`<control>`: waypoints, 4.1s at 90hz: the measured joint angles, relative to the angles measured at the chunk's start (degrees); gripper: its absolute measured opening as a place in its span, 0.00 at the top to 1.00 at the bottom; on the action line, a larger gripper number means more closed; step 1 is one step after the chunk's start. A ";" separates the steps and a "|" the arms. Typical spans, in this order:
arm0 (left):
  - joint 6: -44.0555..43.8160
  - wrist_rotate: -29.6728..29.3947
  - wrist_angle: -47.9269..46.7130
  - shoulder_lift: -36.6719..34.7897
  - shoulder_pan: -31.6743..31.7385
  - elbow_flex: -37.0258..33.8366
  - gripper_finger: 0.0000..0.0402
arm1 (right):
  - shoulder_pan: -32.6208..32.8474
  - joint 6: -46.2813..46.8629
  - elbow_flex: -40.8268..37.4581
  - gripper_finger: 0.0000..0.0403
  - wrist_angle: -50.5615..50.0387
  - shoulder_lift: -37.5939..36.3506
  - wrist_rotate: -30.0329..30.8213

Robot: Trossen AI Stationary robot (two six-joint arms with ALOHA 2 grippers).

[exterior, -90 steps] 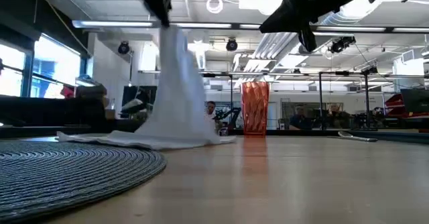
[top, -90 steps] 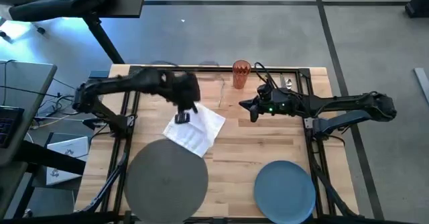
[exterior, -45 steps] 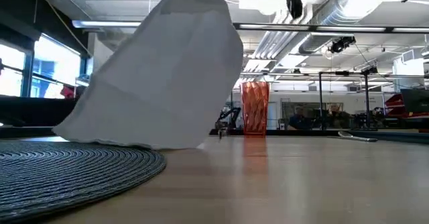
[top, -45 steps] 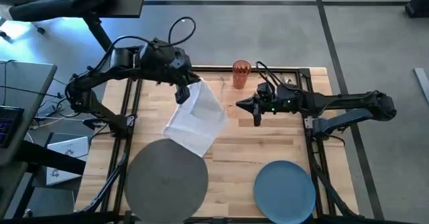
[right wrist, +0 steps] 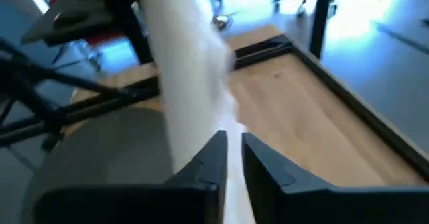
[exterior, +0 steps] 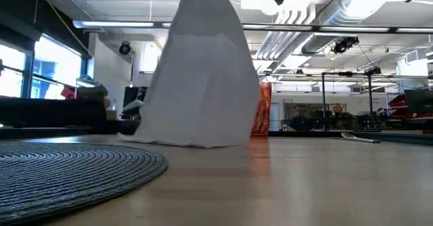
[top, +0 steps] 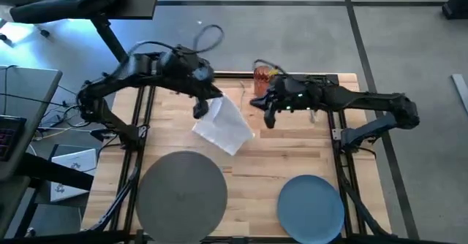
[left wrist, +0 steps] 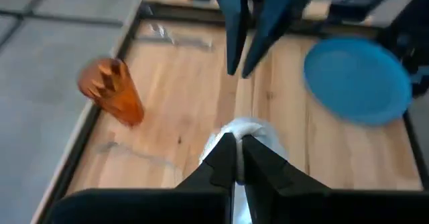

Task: Set table place
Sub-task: Fold the white napkin

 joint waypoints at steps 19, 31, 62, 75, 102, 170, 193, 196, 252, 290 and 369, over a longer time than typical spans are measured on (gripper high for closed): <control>1.94 0.24 0.33 5.11 -1.72 0.02 1.00 | 0.80 -2.34 5.07 0.63 0.43 5.16 -0.01; 3.38 0.24 0.43 6.82 -3.04 0.02 1.00 | 0.80 -3.80 5.49 0.59 0.31 7.15 -5.21; 4.66 0.54 -0.07 7.39 -4.46 0.02 0.94 | 0.81 -3.30 5.22 0.98 -8.84 8.87 -3.24; 3.40 1.28 -5.66 7.39 -4.46 0.02 0.81 | 0.85 -1.68 0.77 1.00 -18.77 8.54 -3.30; 1.10 -0.41 -13.56 7.39 -4.44 0.02 0.67 | 4.55 8.68 -19.92 1.00 -31.90 4.22 -11.42; -1.71 -1.75 -13.02 7.39 -4.09 0.09 0.67 | 8.36 1.96 -27.78 0.54 -27.52 -9.70 -23.50; -3.23 -1.81 -13.31 7.39 -5.24 0.09 0.67 | 20.25 5.62 -35.20 0.60 -21.35 -9.68 -21.04; -3.48 -2.00 -13.33 7.39 -5.41 0.09 0.67 | 21.88 5.63 -35.70 0.61 -20.27 -9.69 -20.00; -4.93 -3.43 -13.02 7.39 -6.56 0.07 0.67 | 36.01 4.02 -41.95 0.72 -13.05 -9.11 -3.07; -6.02 -3.22 -13.04 7.39 -6.58 0.07 0.67 | 36.82 1.25 -41.95 0.90 -8.38 -4.79 -4.36; -6.01 -3.19 -12.69 7.39 -6.57 0.07 0.67 | 33.65 11.00 -39.09 0.93 -12.14 -4.32 -4.60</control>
